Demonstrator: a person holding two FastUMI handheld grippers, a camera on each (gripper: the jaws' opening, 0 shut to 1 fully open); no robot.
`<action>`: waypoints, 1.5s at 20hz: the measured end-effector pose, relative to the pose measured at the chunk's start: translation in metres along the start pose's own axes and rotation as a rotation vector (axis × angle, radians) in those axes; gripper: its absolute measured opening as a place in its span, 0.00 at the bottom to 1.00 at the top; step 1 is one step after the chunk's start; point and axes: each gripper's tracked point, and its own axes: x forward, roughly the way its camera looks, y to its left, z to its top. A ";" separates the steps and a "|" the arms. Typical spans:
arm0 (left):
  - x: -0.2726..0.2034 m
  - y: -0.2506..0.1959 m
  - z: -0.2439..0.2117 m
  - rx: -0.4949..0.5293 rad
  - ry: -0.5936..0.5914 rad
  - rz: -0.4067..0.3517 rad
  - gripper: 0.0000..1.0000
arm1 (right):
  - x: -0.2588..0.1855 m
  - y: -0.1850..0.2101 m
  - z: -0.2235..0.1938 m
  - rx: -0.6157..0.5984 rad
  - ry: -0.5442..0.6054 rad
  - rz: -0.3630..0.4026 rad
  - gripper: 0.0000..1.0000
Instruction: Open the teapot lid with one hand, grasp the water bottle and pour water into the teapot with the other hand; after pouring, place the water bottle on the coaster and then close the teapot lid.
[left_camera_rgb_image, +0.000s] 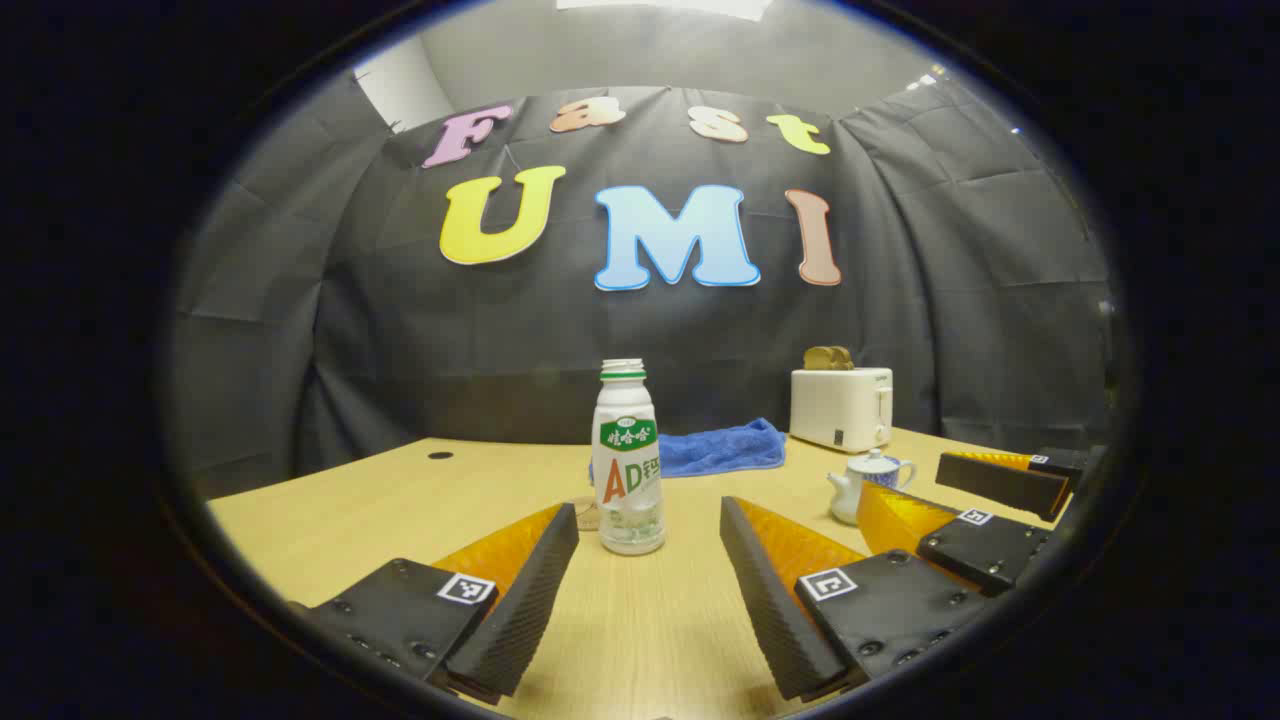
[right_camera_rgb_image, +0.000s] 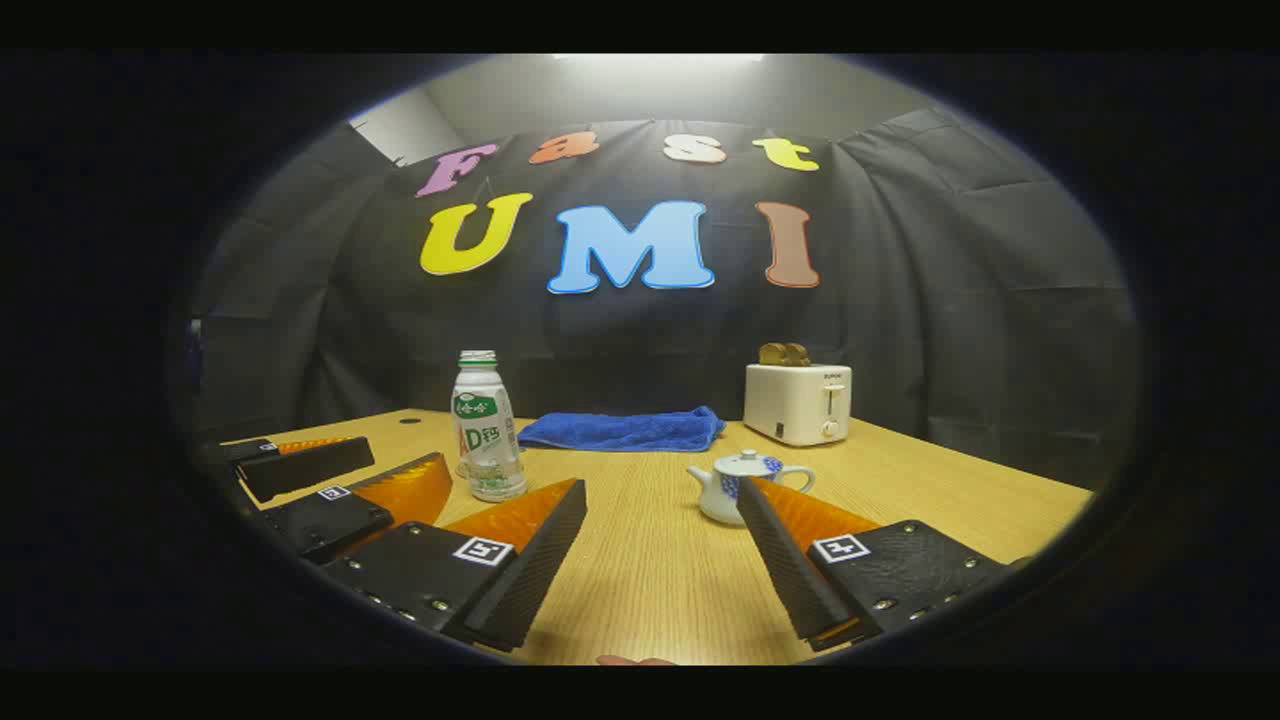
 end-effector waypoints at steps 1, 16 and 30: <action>0.000 0.000 0.000 0.000 0.000 0.000 0.99 | 0.000 0.000 0.000 0.000 0.000 0.000 0.93; 0.001 0.001 0.003 -0.001 0.003 0.004 0.14 | -0.001 -0.001 0.001 0.001 0.003 -0.007 0.22; 0.016 -0.007 0.024 -0.005 -0.030 -0.085 1.00 | 0.028 -0.032 0.033 -0.015 -0.048 -0.050 0.89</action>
